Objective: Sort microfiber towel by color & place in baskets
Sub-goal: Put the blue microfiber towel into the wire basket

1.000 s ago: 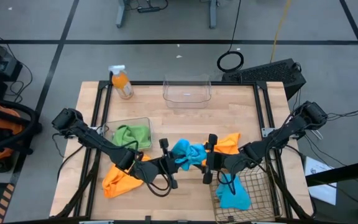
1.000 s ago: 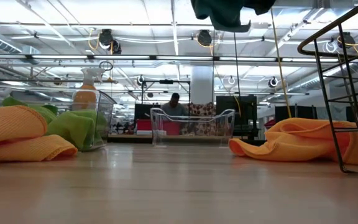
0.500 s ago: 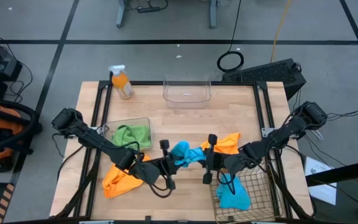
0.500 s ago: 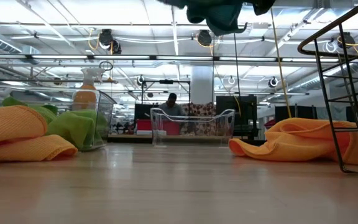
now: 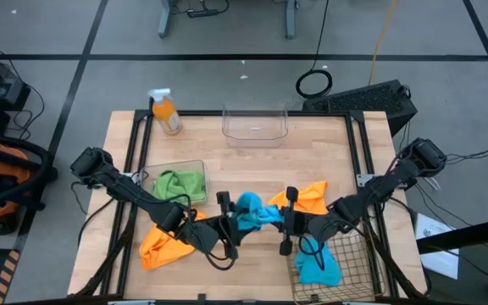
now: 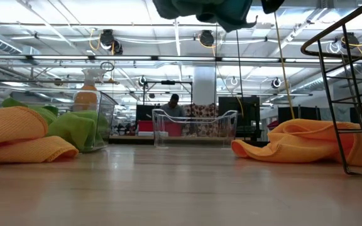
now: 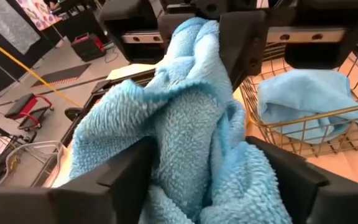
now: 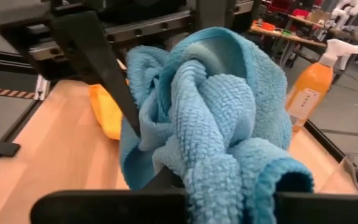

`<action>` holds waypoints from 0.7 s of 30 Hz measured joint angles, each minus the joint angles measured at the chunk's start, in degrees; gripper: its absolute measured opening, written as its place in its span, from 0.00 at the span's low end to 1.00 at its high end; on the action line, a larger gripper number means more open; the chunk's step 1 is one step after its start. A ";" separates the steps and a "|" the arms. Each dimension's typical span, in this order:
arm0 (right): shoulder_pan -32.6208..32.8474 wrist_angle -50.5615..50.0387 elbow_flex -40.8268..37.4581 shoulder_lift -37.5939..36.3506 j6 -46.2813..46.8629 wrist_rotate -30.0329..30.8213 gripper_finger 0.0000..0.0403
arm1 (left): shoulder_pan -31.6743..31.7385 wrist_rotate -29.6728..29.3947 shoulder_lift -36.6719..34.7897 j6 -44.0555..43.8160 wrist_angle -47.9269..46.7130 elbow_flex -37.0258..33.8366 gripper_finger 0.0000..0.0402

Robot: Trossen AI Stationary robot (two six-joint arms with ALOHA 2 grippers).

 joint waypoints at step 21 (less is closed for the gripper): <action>1.73 -2.51 0.05 -0.08 1.57 7.02 0.02 | -3.02 -6.86 -1.96 1.75 -6.96 0.28 0.71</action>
